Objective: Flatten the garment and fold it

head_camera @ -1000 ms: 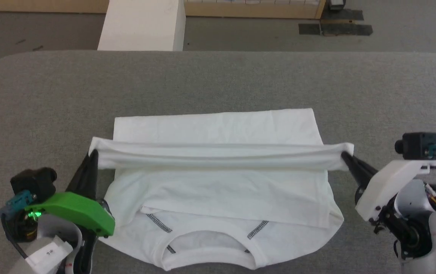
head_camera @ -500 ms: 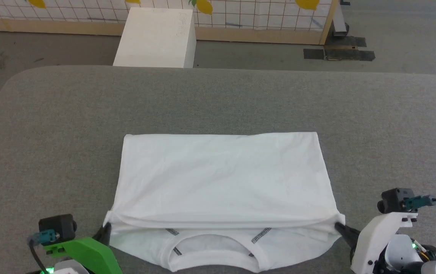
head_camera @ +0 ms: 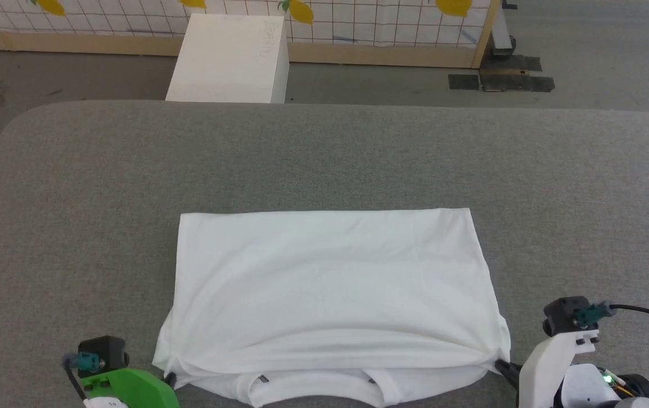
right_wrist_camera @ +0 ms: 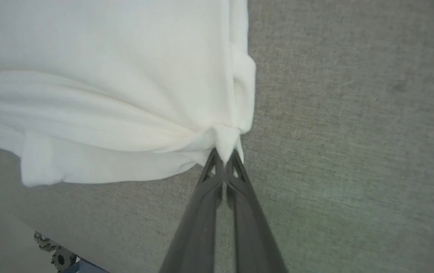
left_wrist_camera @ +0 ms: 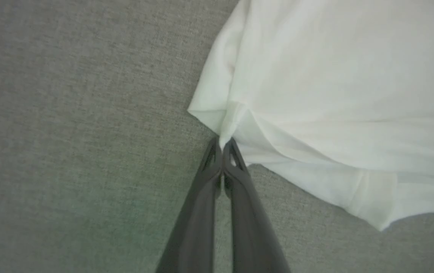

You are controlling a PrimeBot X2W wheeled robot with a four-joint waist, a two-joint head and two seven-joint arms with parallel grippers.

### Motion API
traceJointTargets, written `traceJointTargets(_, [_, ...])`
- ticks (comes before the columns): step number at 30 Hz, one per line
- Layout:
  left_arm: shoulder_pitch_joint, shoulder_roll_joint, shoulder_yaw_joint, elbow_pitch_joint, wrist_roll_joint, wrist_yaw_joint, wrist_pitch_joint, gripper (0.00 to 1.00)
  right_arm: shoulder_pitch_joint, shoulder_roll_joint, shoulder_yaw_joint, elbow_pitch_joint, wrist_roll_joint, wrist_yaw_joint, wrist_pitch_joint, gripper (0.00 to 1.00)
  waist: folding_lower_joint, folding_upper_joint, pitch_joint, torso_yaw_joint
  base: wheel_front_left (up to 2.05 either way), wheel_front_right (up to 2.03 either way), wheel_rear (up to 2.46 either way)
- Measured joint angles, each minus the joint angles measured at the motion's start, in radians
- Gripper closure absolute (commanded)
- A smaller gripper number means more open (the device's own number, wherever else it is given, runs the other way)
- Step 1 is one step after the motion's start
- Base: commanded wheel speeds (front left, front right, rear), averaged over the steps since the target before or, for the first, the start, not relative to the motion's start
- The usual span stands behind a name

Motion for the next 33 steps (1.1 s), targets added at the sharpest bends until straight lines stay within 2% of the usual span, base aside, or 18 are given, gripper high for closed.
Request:
traceJointTargets(1, [0.000,-0.001,0.001,0.002,-0.002,0.000,0.000,1.00,0.000,0.000,-0.002,0.001,0.000,0.000,0.000,0.86,0.0000,0.0000,-0.002,0.001,0.00,0.00,0.00])
traceJointTargets(2, [0.000,-0.002,0.003,0.003,-0.007,0.000,0.000,0.86,0.000,0.001,-0.002,0.002,-0.001,0.000,-0.002,0.53,0.0000,0.0000,-0.005,0.001,0.00,0.00,0.00])
traceJointTargets(3, [0.000,-0.002,0.004,0.004,-0.010,0.003,0.002,0.59,0.000,0.001,-0.003,0.002,-0.002,0.000,-0.004,0.00,0.0000,0.0000,-0.008,0.002,0.00,0.00,0.00])
traceJointTargets(4, [0.000,-0.002,0.007,0.003,-0.015,0.007,0.007,0.00,0.001,0.002,-0.007,0.001,-0.001,0.000,-0.011,0.00,0.0000,0.0000,-0.012,0.002,0.00,0.00,0.00])
traceJointTargets(10, [0.038,0.032,0.057,-0.035,-0.039,0.047,0.010,0.00,0.030,-0.005,-0.050,-0.070,-0.005,0.000,-0.027,0.00,0.0000,0.0000,-0.043,0.002,0.00,0.00,0.00])
traceJointTargets(16, [0.066,0.120,0.130,-0.148,-0.035,0.109,0.007,0.00,0.047,-0.004,-0.125,-0.227,-0.001,0.000,0.027,0.00,0.0000,0.0000,-0.072,0.005,0.00,0.00,0.00])
traceJointTargets(20, [0.058,0.151,0.187,-0.209,0.025,0.120,-0.092,0.00,0.046,-0.005,-0.174,-0.317,0.002,0.000,0.069,0.00,0.0000,0.0000,-0.079,0.010,0.00,0.00,0.00])
traceJointTargets(24, [0.000,0.146,0.206,-0.244,0.119,0.073,-0.281,0.00,-0.024,-0.021,-0.162,-0.325,-0.008,0.000,0.096,0.00,0.0000,0.0000,-0.067,0.005,0.00,0.00,0.00])
traceJointTargets(28, [-0.074,0.119,0.184,-0.220,0.249,0.010,-0.479,0.00,-0.127,-0.035,-0.092,-0.230,-0.027,0.000,0.115,0.00,0.0000,0.0000,-0.041,0.001,0.00,0.00,0.00])
traceJointTargets(33, [-0.139,0.043,0.177,-0.179,0.378,-0.042,-0.525,0.00,-0.234,-0.057,0.024,-0.051,-0.078,0.000,0.130,0.00,0.0000,0.0000,-0.001,0.003,0.00,0.00,0.00])
